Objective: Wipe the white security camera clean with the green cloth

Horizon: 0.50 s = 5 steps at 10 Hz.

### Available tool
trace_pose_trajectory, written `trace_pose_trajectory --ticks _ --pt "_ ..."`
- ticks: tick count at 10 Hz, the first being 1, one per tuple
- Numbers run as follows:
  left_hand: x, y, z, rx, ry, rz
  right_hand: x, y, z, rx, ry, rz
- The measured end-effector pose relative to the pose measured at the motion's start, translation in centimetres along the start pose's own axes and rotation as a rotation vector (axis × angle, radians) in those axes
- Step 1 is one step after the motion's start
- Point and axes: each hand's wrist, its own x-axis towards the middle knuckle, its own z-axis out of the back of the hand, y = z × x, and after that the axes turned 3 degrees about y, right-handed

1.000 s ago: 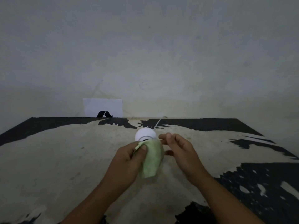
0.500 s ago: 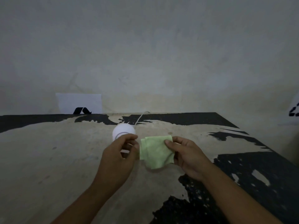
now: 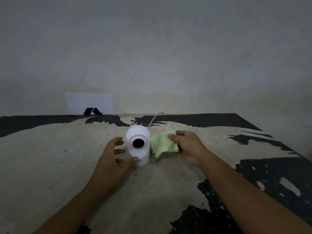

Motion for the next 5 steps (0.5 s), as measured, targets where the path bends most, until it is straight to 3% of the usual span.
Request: trace_pose_trajectory --ticks 1,3,5 --pt "0.0 0.3 -0.3 0.023 0.071 -0.043 0.8 -1.0 0.7 -0.524 -0.152 0.126" --pt "0.1 0.4 -0.3 0.043 0.052 -0.068 1.3 -2.3 2.1 -0.91 -0.172 0.218" --pt "-0.3 -0.1 0.2 0.042 0.067 -0.03 1.2 -2.3 2.6 -0.932 -0.29 0.222"
